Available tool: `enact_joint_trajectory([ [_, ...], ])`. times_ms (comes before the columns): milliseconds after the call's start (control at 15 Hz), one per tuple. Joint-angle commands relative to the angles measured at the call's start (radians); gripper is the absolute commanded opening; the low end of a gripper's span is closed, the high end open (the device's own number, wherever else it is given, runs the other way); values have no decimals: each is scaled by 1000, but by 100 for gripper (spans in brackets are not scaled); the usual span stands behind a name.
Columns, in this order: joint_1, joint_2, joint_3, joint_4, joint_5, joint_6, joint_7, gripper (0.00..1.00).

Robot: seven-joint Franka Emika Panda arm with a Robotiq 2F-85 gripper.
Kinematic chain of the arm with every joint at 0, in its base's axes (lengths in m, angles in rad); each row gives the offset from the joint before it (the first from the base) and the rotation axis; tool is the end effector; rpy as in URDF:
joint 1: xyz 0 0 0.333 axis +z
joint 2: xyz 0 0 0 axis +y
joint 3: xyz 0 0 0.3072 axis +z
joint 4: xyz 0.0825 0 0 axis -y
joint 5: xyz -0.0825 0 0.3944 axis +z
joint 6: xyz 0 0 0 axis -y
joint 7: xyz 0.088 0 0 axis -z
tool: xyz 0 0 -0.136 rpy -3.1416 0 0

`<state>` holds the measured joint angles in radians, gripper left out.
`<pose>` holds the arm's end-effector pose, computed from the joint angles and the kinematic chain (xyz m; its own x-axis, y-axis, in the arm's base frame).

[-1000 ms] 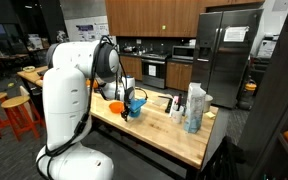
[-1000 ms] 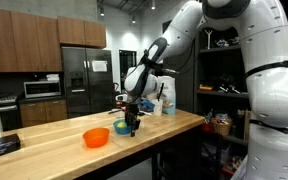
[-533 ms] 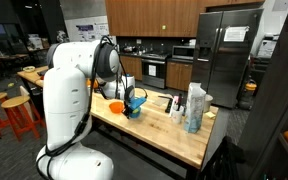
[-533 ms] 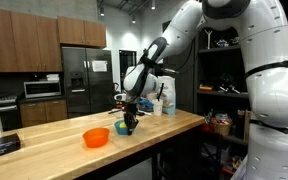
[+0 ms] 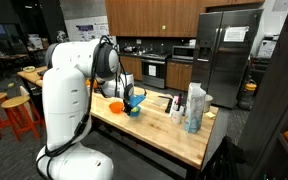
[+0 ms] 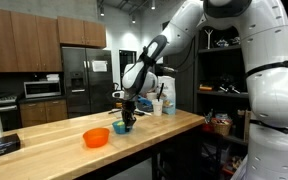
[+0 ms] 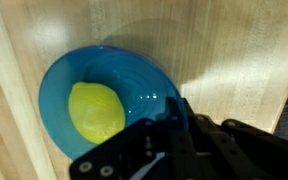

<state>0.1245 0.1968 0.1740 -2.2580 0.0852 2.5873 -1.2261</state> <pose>0.5353 0.1656 0.2439 0.1141 0.9854 0.1268 0.9876 -0.1263 0.0931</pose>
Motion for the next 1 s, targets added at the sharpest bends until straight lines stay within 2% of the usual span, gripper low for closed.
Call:
enact_joint_trajectory([
  [0, -10, -14, 11, 0, -34, -27, 22, 1],
  [600, 8, -67, 5, 28, -188, -40, 102, 1],
  [933, 13, -62, 29, 72, -150, -63, 62, 1],
])
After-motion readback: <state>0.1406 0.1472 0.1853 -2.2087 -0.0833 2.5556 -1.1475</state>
